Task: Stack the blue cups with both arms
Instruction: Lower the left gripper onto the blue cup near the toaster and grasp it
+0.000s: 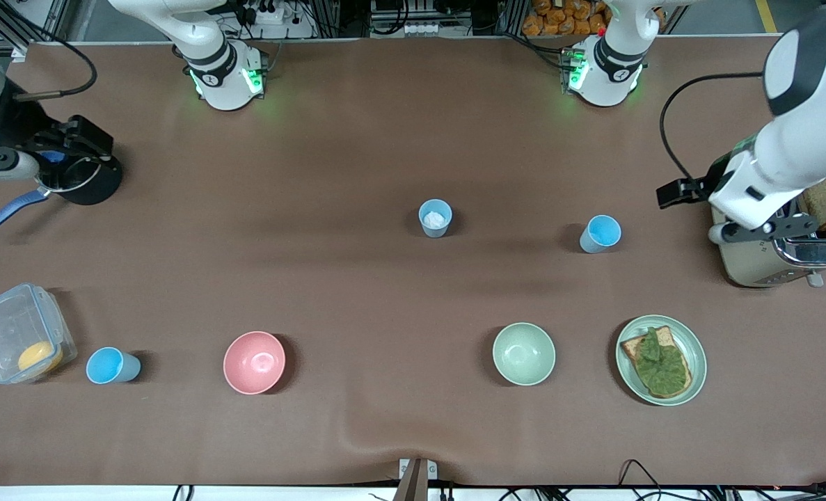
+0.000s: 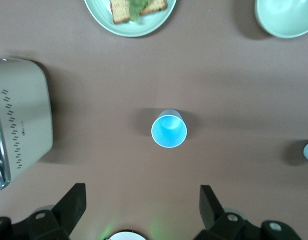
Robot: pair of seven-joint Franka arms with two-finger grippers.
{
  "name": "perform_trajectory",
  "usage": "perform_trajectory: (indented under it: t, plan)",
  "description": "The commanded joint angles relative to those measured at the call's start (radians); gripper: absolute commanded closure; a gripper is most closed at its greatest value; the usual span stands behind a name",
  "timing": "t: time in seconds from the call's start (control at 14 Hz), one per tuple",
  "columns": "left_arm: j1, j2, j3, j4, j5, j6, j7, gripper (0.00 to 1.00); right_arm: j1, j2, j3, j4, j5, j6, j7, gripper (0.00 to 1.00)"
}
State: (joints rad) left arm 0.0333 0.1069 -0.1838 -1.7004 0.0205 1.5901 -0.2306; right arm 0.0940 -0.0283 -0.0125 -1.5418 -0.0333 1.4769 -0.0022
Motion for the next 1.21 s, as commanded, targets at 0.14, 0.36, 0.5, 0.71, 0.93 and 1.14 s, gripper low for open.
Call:
perform_trajectory:
  t: [0.14,0.36,0.5,0.71,0.93,1.14]
  plan:
    - [-0.022,0.076,-0.003,-0.012,-0.004,0.039,0.025,0.0,-0.083,0.001,0.019,-0.012,-0.016,0.011,-0.085,0.0]
    - [-0.024,0.077,-0.003,-0.144,-0.105,0.222,0.057,0.0,-0.166,0.001,0.019,-0.015,-0.002,0.063,-0.191,0.0]
    - [-0.061,0.079,-0.012,-0.282,-0.097,0.417,0.082,0.0,-0.247,0.008,0.02,-0.024,0.025,0.095,-0.231,0.0]
    - [-0.073,0.088,-0.016,-0.415,-0.093,0.574,0.089,0.0,-0.307,0.008,0.019,-0.032,0.059,0.1,-0.237,0.0]
    - [-0.087,0.085,-0.016,-0.418,-0.044,0.564,0.151,0.0,-0.312,0.005,0.02,-0.034,0.061,0.089,-0.225,0.0]
    - [-0.089,0.083,-0.016,-0.417,-0.043,0.564,0.149,0.0,-0.301,0.001,0.031,-0.029,0.067,0.06,-0.225,0.0]
